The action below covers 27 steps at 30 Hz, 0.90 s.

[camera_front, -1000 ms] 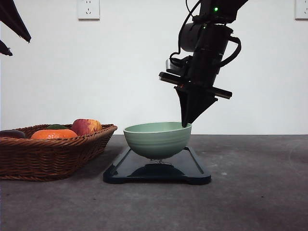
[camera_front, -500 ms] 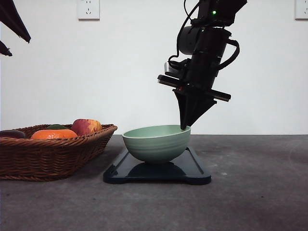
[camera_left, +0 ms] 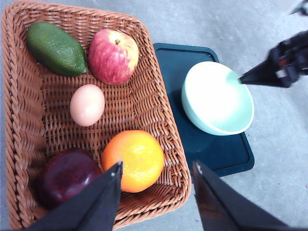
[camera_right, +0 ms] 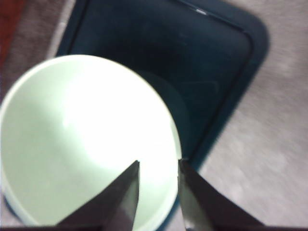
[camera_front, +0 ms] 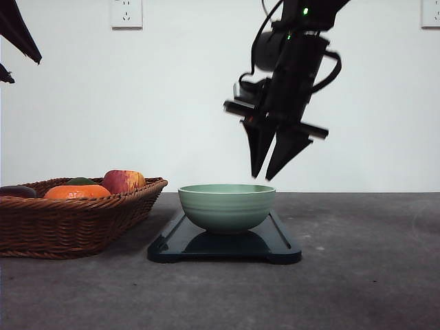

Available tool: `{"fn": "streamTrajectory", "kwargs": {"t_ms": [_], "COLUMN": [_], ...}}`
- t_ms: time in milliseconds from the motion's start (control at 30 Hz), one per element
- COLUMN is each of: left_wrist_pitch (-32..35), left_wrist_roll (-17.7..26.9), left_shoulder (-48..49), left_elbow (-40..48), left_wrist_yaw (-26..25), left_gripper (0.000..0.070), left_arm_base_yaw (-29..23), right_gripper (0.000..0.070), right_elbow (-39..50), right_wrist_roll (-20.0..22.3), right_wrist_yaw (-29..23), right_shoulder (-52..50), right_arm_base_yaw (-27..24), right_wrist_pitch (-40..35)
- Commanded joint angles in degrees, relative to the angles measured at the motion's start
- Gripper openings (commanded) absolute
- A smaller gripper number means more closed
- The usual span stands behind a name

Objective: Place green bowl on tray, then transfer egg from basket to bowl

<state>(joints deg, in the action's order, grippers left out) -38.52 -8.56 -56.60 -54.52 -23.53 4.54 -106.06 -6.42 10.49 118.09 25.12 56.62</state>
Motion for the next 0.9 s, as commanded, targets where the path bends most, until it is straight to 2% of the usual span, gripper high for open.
{"fn": "streamTrajectory", "kwargs": {"t_ms": [0,167,333,700,867], "left_wrist_pitch": [0.35,0.35,0.35,1.11,0.97], "left_wrist_roll": [0.2,0.17,0.17,1.02,1.49], "left_shoulder": [-0.35,-0.35,-0.35,-0.35,-0.35], "left_elbow": [-1.27,-1.27,-1.27,-1.27,-1.27], "left_wrist_yaw": [-0.28,-0.28,-0.28,-0.28,-0.28], "left_gripper": [0.028,0.028,0.028,0.028,0.028], "left_arm_base_yaw": [0.09,0.09,0.09,0.09,0.09], "right_gripper": [0.0153,0.0152,0.0152,0.0151,0.0151], "right_elbow": [-1.63,-1.02,6.53,43.31,57.77], "right_wrist_roll": [-0.2,-0.15,-0.15,0.2,1.8], "right_wrist_yaw": [-1.69,-3.46,-3.52,-3.15,-3.02], "right_shoulder": [-1.65,-4.34,-10.53,-35.11,-46.63], "right_arm_base_yaw": [0.24,0.22,0.24,-0.93,-2.07], "right_wrist_pitch": [0.51,1.93,-5.56,-30.98,-36.41]}}
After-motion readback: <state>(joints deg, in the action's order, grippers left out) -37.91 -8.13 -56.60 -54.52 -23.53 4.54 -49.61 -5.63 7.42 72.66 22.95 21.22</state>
